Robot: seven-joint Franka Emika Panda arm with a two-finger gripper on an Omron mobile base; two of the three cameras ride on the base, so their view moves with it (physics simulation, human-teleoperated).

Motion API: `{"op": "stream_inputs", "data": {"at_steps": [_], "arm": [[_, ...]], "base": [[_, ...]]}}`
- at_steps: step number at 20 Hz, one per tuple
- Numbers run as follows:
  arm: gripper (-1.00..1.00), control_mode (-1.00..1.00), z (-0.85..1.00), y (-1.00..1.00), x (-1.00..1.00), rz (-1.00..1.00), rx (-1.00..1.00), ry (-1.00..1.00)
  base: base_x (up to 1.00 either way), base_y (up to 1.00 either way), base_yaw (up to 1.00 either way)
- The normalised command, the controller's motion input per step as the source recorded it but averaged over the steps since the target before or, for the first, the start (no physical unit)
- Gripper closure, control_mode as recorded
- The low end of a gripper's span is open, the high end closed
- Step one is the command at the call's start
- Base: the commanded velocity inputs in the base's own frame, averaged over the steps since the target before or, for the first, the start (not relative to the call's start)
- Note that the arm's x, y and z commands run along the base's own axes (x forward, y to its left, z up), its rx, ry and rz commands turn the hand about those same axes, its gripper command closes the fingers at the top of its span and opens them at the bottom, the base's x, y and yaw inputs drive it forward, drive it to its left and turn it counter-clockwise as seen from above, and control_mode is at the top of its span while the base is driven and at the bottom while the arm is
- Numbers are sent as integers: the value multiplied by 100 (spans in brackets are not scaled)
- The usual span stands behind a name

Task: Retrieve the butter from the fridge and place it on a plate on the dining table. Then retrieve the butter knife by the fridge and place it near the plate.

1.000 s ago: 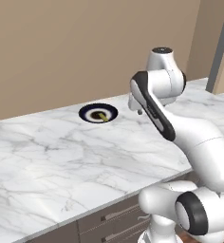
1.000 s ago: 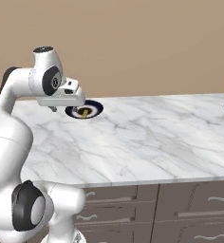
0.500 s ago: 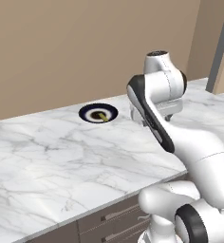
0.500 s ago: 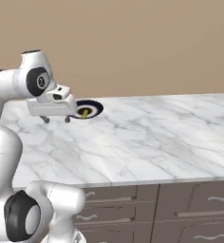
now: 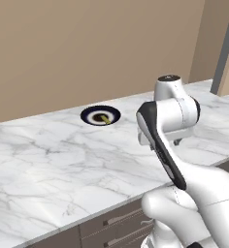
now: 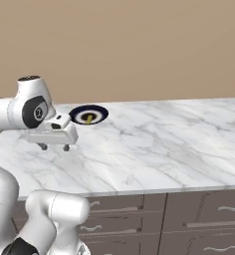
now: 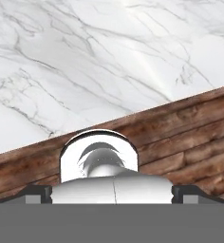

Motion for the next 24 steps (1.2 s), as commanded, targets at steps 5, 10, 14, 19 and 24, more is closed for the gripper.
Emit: {"op": "stream_inputs", "data": {"at_steps": [5, 10, 14, 19, 24], "arm": [[-100, -100, -19, -31, 0, 0, 16, 4], [-100, -100, -2, -16, 0, -1, 5, 1], [-100, -100, 0, 0, 0, 0, 0, 0], [-100, -100, 0, 0, -7, 0, 0, 0], [-100, 100, 0, 0, -17, 0, 0, 0]], "base": [[0, 0, 0], [0, 0, 0], [0, 0, 0], [0, 0, 0], [-37, 0, -1]]}}
